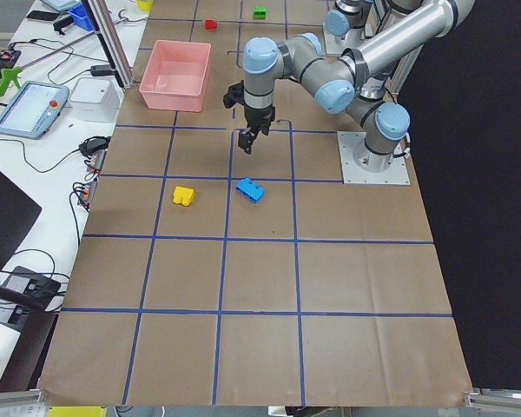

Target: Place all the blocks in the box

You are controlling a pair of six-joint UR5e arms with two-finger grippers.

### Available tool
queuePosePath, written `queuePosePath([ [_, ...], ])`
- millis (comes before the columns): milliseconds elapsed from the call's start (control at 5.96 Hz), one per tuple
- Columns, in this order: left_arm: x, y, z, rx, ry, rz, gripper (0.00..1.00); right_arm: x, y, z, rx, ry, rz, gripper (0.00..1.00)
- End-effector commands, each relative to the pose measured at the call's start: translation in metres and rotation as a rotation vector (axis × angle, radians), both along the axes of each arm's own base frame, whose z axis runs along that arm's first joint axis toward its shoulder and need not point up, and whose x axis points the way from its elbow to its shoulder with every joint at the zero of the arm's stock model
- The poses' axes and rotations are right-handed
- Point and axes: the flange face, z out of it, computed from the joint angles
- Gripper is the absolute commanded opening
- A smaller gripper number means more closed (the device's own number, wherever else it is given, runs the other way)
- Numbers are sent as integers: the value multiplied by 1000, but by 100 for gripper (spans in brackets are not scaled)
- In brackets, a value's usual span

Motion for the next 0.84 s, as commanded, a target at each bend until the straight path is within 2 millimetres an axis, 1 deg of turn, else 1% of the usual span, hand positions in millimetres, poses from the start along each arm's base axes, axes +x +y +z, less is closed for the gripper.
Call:
queuePosePath([
  [0, 1, -3, -36, 19, 24, -31, 99, -10, 9, -31, 1, -2, -17, 100],
  [168, 9, -15, -59, 28, 30, -46, 99, -10, 12, -46, -19, 10, -30, 100],
  [336, 13, -28, -85, 21, 69, -46, 99, -9, 20, -69, 29, -11, -28, 100],
  [504, 16, -32, -110, 19, 74, -46, 99, -8, 25, -98, 71, -56, -35, 100],
  [672, 14, -28, -137, -3, 58, -45, 99, -12, 20, -120, 98, -88, -36, 100],
])
